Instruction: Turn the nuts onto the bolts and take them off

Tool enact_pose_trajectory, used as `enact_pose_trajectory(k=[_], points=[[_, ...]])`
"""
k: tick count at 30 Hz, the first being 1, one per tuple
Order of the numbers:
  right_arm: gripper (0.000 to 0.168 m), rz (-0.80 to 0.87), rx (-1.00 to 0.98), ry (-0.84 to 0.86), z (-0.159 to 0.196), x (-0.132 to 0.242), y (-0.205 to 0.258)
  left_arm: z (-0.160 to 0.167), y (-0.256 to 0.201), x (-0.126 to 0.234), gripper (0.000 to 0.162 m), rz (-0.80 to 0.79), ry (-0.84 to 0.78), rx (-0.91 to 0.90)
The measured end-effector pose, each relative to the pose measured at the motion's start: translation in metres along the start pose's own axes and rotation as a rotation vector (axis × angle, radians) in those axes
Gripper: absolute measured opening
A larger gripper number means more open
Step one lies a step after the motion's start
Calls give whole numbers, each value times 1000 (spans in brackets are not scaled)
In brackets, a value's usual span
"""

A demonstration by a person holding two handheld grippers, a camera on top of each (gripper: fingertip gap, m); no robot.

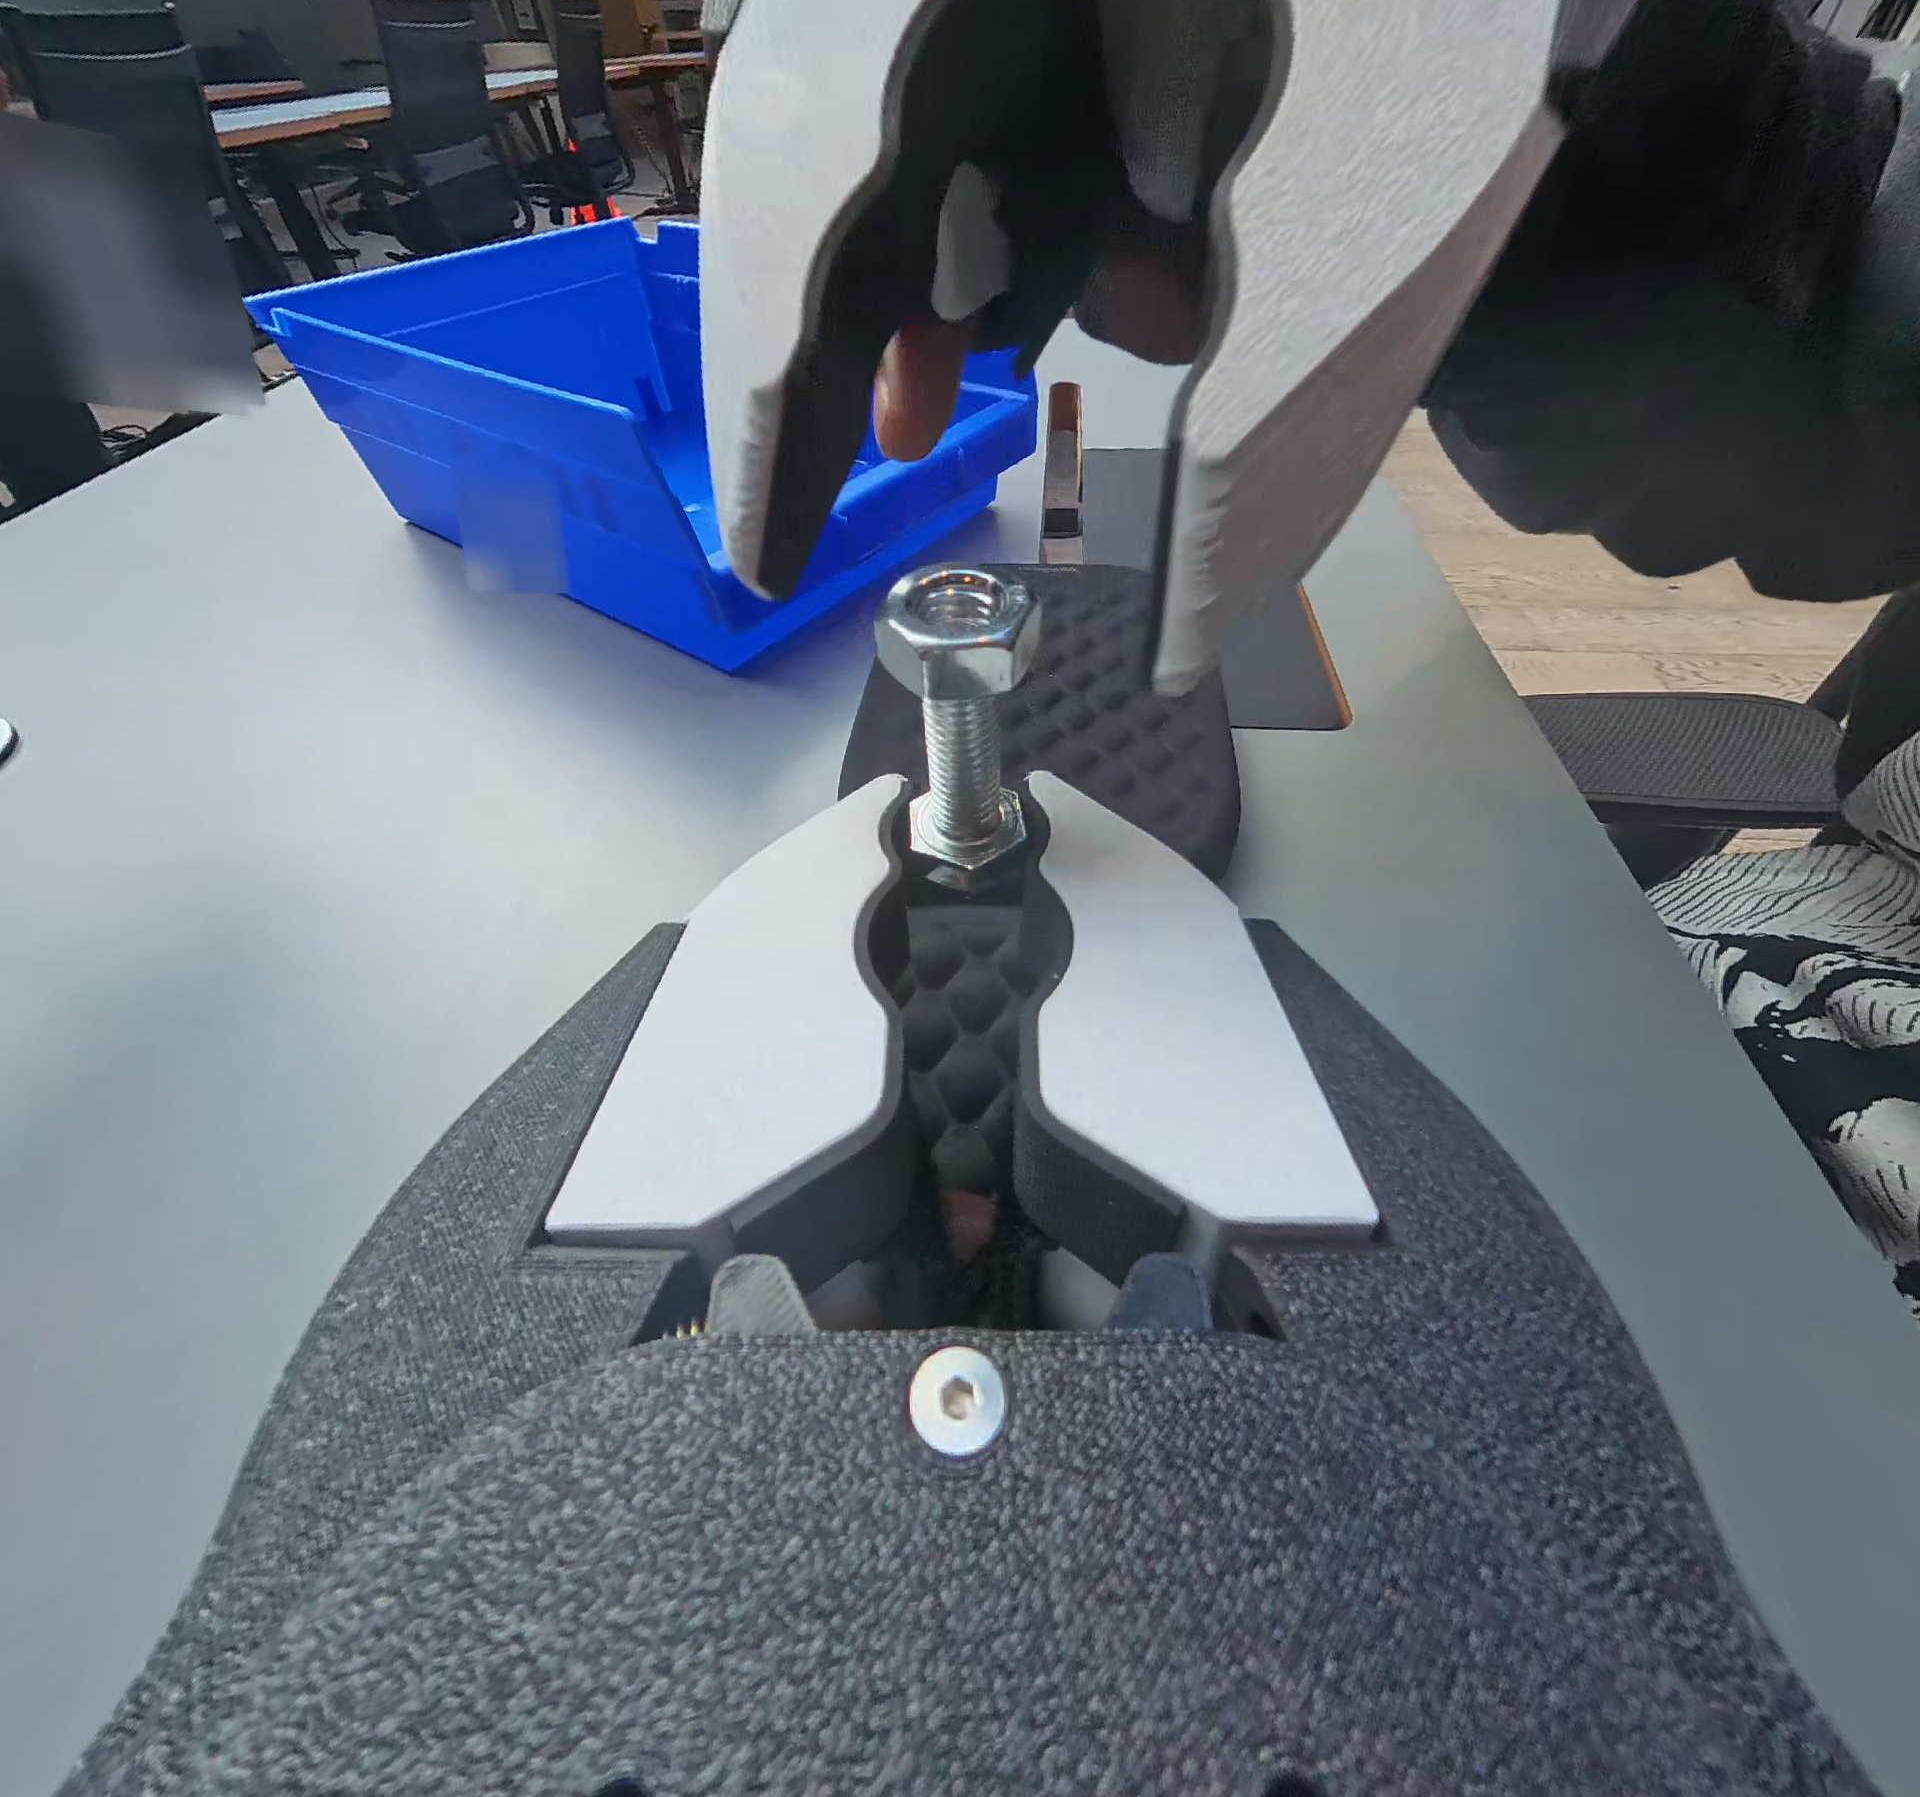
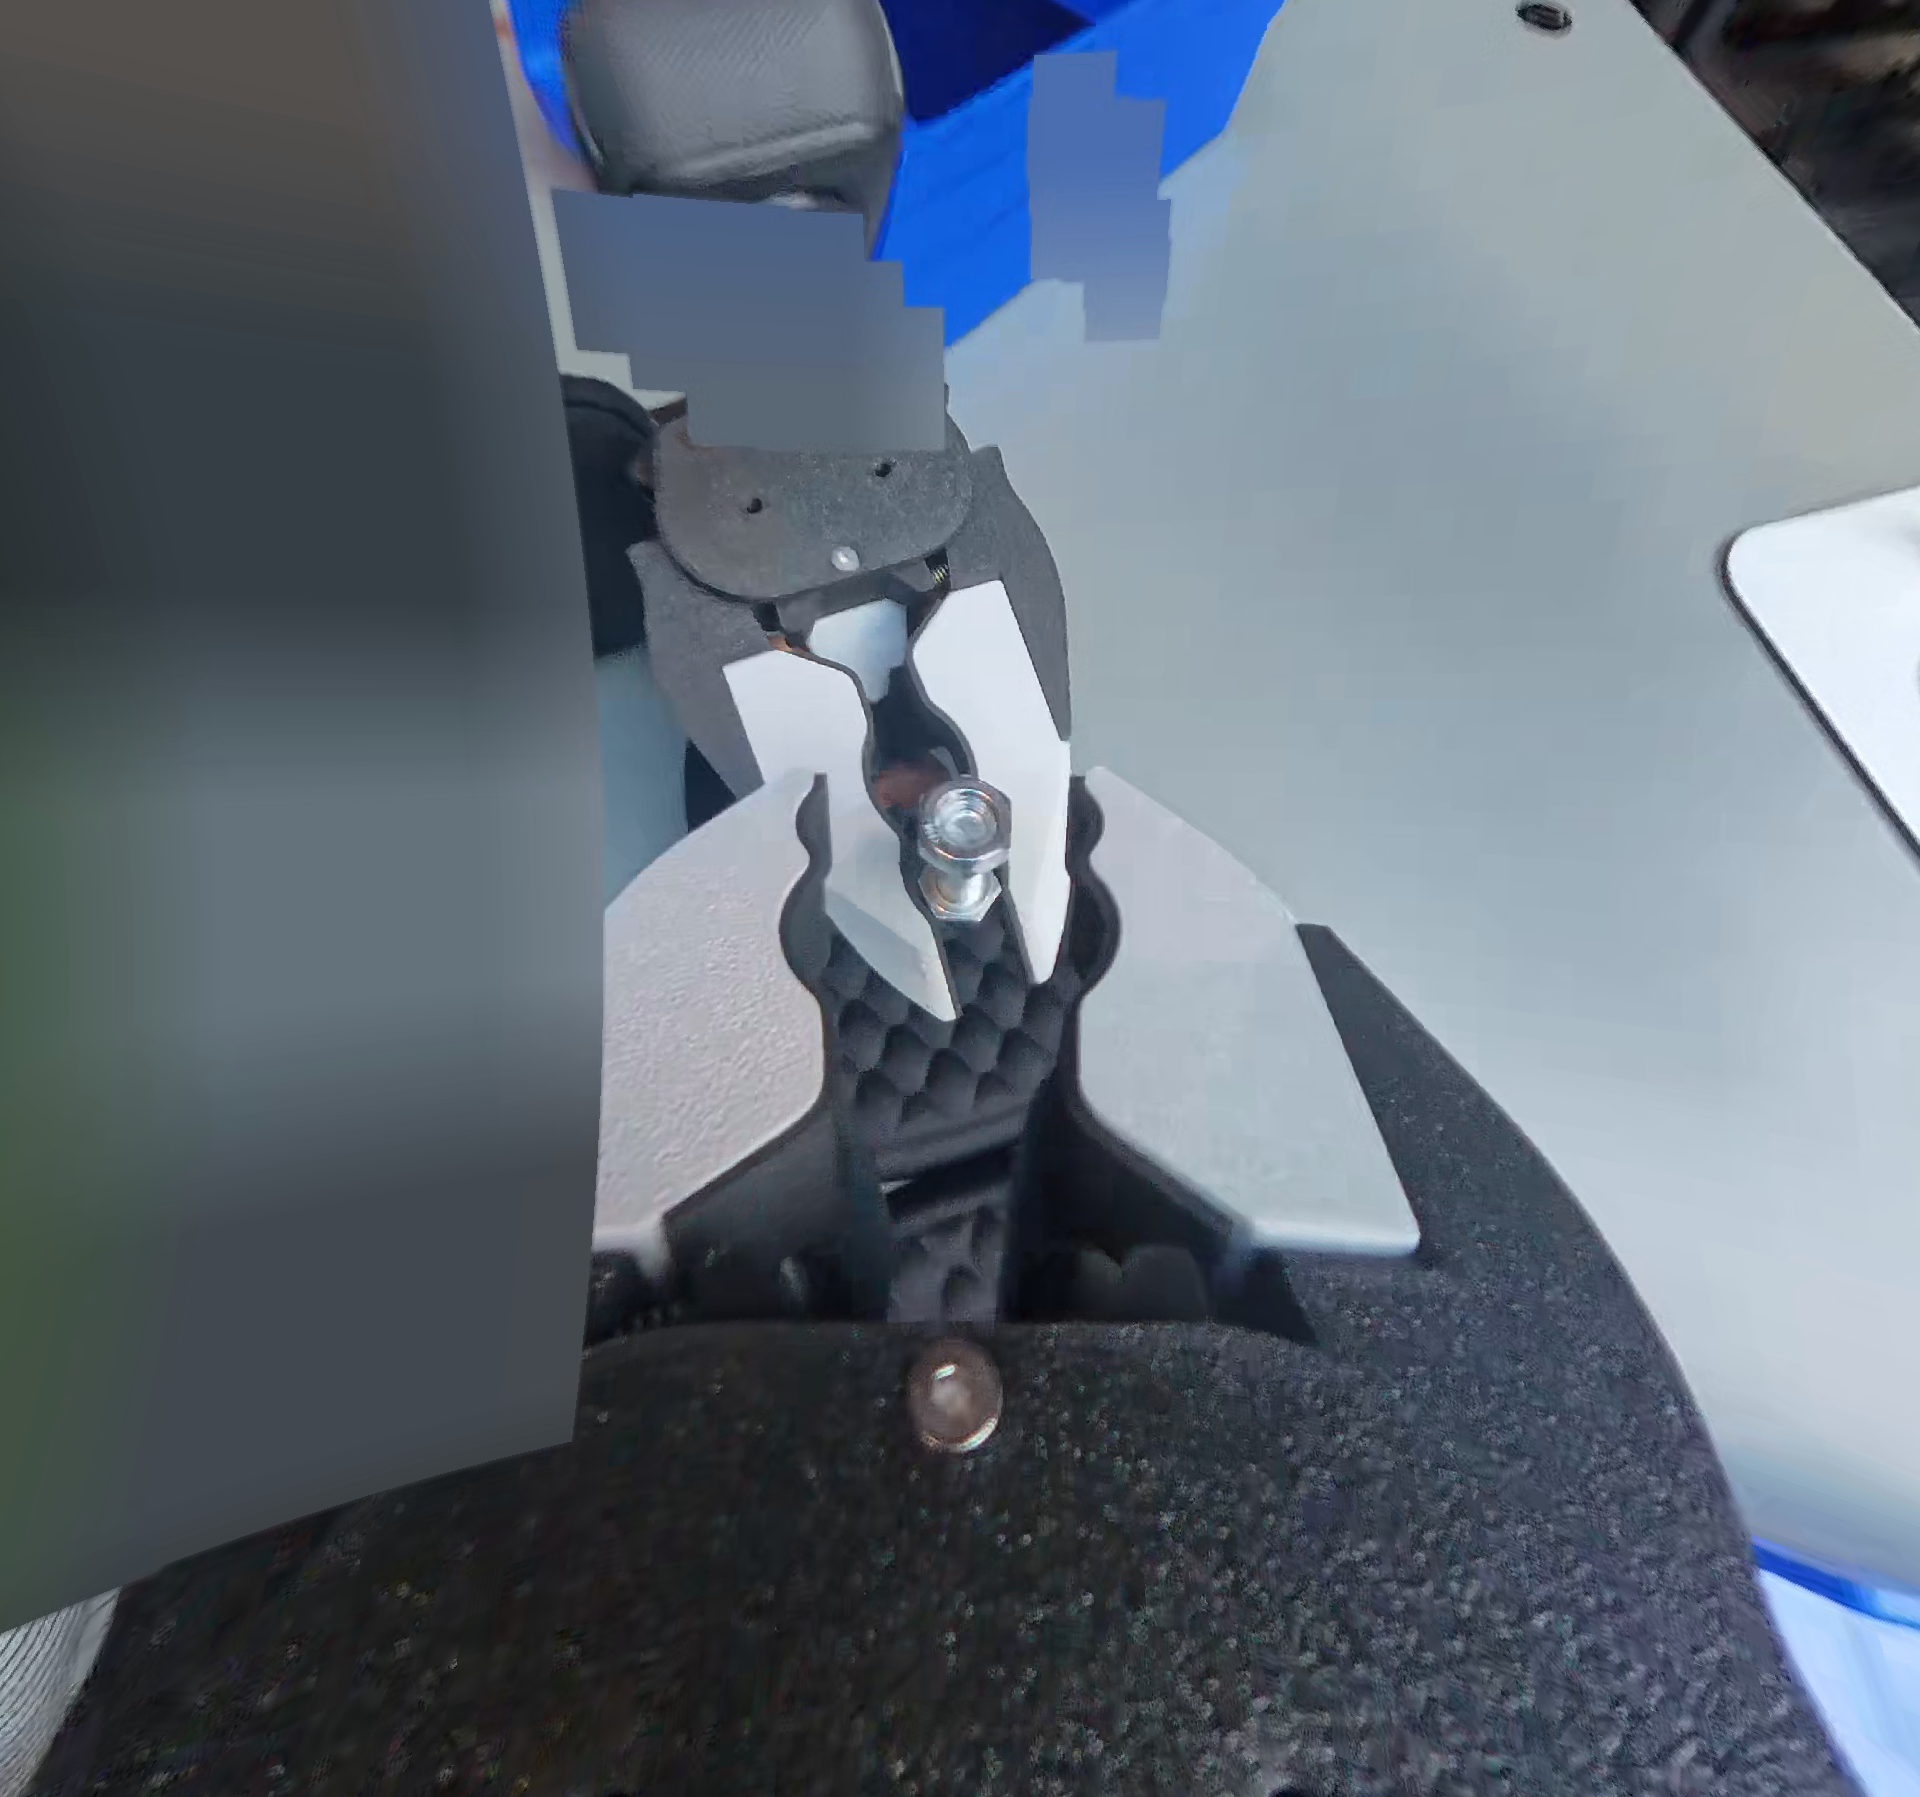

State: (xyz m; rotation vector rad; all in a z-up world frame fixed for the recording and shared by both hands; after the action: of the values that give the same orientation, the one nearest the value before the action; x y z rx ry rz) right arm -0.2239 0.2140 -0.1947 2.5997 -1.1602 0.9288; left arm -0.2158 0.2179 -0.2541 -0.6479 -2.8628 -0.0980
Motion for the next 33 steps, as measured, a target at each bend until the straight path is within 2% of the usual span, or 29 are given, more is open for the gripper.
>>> enact_pose_trajectory(k=[3,8,13,16,19,27,33], points=[[58,-44,-73,-240,-10,10,3,-1,-1,1,17,15,-13,3],[97,-35,-235,-560,-1,13,3,-3,2,3,17,20,-41,41],[112,-31,-222,-647,2,7,20,-3,2,3,17,29,-45,42],[128,-17,-206,-674,-1,5,20,-2,2,3,17,31,-44,42],[125,-16,-236,-721,-2,9,16,-3,3,4,17,29,-56,52],[118,30,-259,-677,13,2,16,-1,5,4,17,22,-47,68],[115,17,-251,-672,10,-3,19,0,5,3,17,26,-41,65]])
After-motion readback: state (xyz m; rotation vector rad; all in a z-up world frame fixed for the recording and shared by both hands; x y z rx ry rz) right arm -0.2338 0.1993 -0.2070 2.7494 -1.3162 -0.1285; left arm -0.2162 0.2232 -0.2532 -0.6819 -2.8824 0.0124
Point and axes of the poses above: each gripper's, where its closed fingertips meet, x back along the fingers, z out of its underside, y = z × x across the jaws, the point moved 2 cm from there along x, back along the fingers, and after that the axes turned 5 degrees about z, right-handed, at the moved point
